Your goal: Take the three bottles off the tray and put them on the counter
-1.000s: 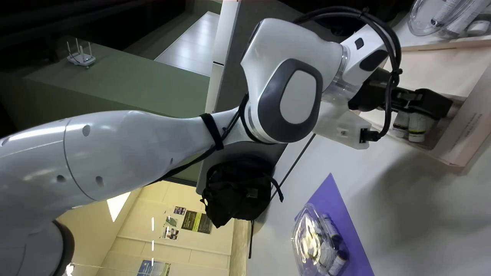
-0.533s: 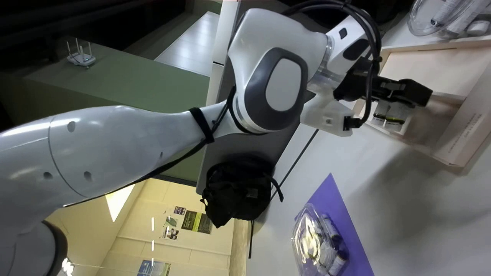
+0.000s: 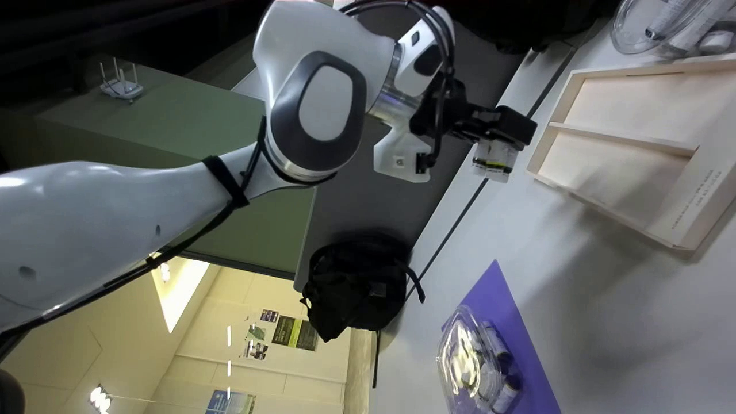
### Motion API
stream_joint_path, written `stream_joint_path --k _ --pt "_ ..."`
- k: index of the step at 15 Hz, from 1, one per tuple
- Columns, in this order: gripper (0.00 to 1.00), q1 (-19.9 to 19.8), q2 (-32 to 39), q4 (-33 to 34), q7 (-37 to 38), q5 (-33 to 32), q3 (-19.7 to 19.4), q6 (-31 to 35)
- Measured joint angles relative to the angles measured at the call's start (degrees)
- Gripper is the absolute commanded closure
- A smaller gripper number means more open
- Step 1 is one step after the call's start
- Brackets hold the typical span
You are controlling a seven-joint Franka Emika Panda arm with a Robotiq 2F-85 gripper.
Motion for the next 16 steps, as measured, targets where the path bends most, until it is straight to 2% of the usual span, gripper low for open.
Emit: stream_joint_path --k 4,9,12,15,16 --pt "0.92 2.94 -1.7 -5.18 -0.54 -0.06 1.61 3.25" --pt "0.92 7.04 1.34 -13.77 -0.87 -0.93 3.71 13.74" --pt "0.92 7.76 4.95 -15.21 -1.48 -1.21 4.59 19.16" --pt "0.92 7.66 5.93 -15.34 -2.3 -1.21 5.05 21.16" --pt "0.43 7.56 5.93 -15.36 -2.58 -1.21 5.14 21.2"
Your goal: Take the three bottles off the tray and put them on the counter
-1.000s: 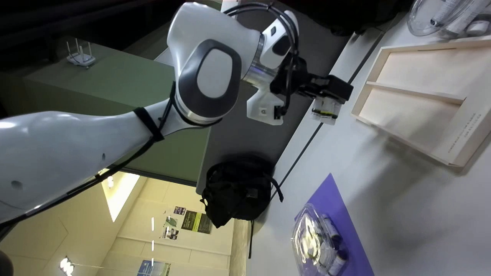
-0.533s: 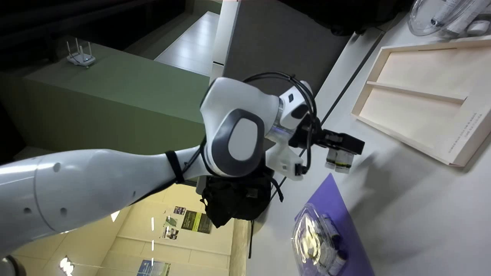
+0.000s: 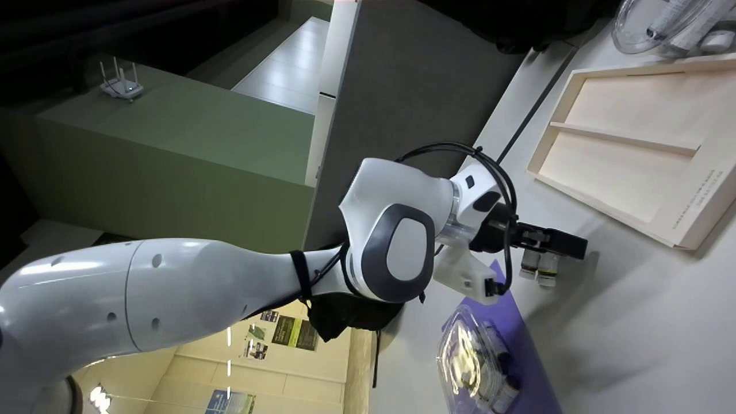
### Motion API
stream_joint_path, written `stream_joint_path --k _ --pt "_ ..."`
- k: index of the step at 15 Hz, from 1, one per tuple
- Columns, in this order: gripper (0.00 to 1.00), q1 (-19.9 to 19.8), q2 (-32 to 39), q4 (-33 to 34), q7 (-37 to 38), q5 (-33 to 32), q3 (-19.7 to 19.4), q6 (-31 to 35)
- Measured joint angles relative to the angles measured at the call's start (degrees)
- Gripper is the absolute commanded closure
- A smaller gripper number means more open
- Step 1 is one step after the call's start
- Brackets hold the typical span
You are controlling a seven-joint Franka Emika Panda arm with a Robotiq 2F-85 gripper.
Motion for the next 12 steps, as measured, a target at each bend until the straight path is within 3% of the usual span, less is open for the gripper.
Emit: stream_joint_path --k 2,7,12 --pt "0.36 -0.19 -0.02 0.0 -0.22 0.0 0.14 0.0" --pt "0.02 -0.68 -1.93 0.02 -0.55 0.05 0.86 -0.24" --pt "0.0 -1.62 -9.04 -0.45 -1.48 0.11 2.39 -3.0"
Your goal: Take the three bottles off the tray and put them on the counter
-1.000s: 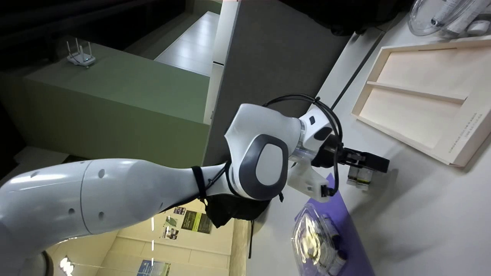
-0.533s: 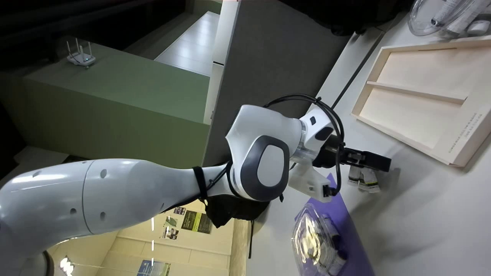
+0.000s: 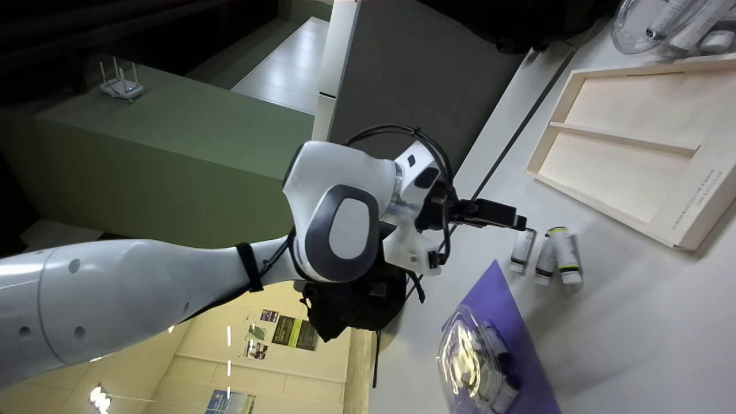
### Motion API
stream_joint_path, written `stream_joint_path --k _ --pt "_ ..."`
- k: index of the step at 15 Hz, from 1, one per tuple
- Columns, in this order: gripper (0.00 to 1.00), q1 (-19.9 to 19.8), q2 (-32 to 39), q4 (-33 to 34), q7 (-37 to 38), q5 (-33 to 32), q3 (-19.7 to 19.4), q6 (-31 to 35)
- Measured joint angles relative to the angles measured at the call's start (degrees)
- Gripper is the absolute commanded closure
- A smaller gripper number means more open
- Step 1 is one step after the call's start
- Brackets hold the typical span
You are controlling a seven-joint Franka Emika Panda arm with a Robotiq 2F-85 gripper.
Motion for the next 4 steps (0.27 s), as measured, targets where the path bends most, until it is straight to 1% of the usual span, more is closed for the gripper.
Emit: stream_joint_path --k 2,4 --pt "0.0 -0.04 -3.02 -0.41 -0.09 -0.06 -0.14 -2.81" --pt "0.0 -0.15 -4.59 -1.01 -0.24 -0.06 -0.19 -3.74"
